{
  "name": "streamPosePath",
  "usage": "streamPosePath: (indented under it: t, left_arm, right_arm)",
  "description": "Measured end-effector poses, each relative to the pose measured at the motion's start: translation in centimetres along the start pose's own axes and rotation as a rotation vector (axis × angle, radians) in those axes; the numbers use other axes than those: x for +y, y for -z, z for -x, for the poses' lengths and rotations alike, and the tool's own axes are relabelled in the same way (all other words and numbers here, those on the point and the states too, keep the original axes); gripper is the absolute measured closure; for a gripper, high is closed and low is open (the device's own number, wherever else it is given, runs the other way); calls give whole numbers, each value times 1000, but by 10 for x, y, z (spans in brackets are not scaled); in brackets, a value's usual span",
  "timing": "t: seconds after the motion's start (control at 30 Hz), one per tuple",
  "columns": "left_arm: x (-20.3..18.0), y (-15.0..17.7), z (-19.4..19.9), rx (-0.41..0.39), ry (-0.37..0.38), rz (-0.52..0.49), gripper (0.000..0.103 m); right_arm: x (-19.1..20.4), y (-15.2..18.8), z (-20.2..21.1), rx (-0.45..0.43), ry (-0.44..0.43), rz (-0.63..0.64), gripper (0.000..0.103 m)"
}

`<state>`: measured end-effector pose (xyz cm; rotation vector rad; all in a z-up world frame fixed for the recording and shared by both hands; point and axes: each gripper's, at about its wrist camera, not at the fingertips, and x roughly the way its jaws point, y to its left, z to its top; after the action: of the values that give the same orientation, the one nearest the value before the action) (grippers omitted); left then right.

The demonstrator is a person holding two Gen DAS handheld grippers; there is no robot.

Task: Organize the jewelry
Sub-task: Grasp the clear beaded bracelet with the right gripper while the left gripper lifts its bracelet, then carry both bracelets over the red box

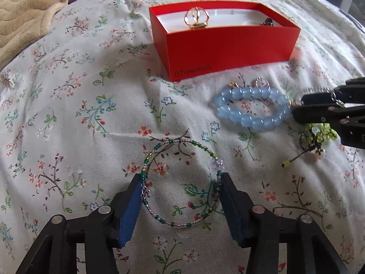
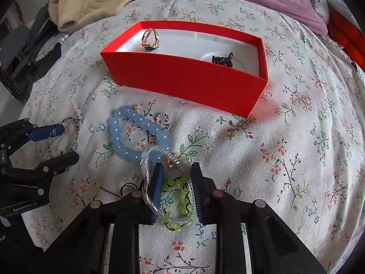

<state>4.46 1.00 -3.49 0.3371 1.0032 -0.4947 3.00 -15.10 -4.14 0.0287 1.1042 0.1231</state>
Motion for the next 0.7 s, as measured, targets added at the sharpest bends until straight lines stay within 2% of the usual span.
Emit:
streamPosePath:
  t: [0.23, 0.27, 0.3, 0.33, 0.37, 0.47, 0.7]
  left_arm:
    - [11, -3, 7, -19, -7, 49, 51]
    - [12, -3, 7, -18, -7, 54, 64]
    - [14, -3, 6, -13, -7, 61, 80]
    - [16, -3, 5, -1, -5, 70, 102]
    - [18, -3, 3, 12, -2, 85, 101]
    - [22, -2, 1, 22, 4, 110, 101]
    - [25, -4, 8, 1, 6, 127, 103]
  right_arm:
    - [-9, 0, 18, -27, -26, -15, 85]
    - [-11, -1, 21, -31, -30, -20, 88]
    - [-12, -2, 24, -36, -36, -25, 90]
    - [-15, -2, 27, -39, -44, -29, 96]
    - [-16, -3, 30, -42, -50, -32, 99]
    - [-19, -4, 37, -53, -50, -37, 99]
    - [-23, -9, 46, -71, -33, -47, 99]
